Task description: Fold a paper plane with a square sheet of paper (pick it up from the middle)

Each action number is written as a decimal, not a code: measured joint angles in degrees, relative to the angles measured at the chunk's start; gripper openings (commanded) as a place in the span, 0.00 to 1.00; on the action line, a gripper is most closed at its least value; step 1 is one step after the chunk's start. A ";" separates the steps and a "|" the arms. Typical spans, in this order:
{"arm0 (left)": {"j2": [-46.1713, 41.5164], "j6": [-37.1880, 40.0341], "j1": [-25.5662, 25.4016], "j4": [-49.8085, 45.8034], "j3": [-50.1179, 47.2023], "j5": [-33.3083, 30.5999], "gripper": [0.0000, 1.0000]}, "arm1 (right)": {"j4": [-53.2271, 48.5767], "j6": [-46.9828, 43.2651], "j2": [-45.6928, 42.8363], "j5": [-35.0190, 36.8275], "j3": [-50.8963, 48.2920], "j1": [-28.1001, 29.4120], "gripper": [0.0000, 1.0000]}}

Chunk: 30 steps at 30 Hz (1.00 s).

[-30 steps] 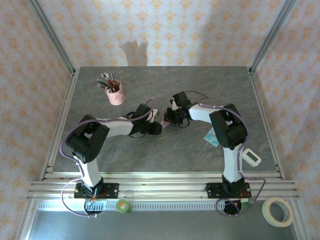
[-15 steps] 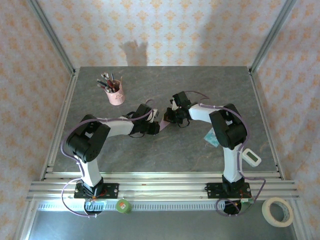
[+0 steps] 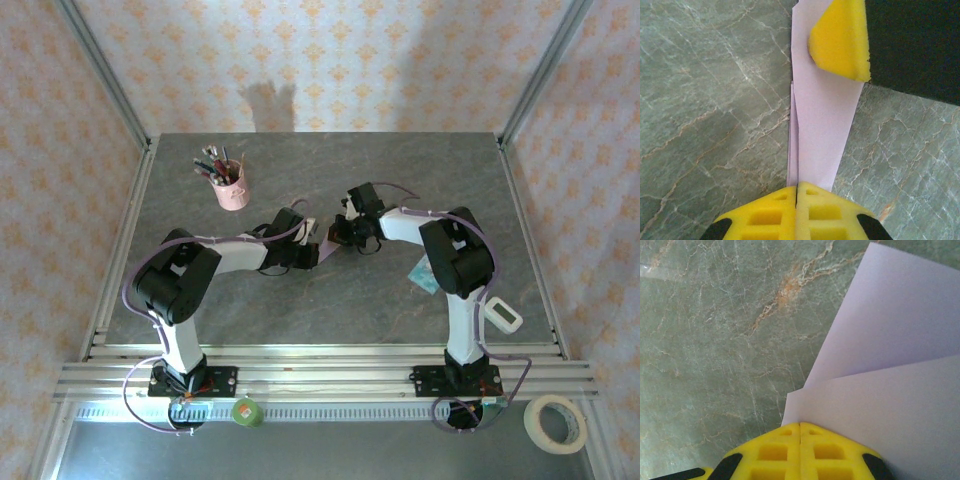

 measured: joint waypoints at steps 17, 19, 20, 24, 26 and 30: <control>0.50 -0.20 0.00 1.36 0.00 0.00 0.03 | 0.07 -0.09 -1.81 -0.74 -2.36 2.25 0.00; 0.50 -0.20 0.00 1.36 0.00 0.00 0.03 | 0.15 -0.09 -1.81 -1.11 -2.36 2.23 0.00; 0.50 -0.20 0.00 1.36 0.00 0.00 0.03 | 0.15 -0.09 -1.81 -1.20 -2.36 2.25 0.00; 0.50 -0.22 0.00 1.42 0.00 0.00 0.02 | 0.37 -0.02 -1.81 -1.51 -2.36 2.25 0.00; 0.50 -0.31 0.00 1.46 0.00 0.02 0.02 | 0.42 0.35 -1.81 -1.25 -2.36 2.25 0.00; 0.20 -1.09 0.00 1.51 0.00 0.09 0.05 | 0.52 2.05 -1.79 0.04 -2.51 2.36 0.00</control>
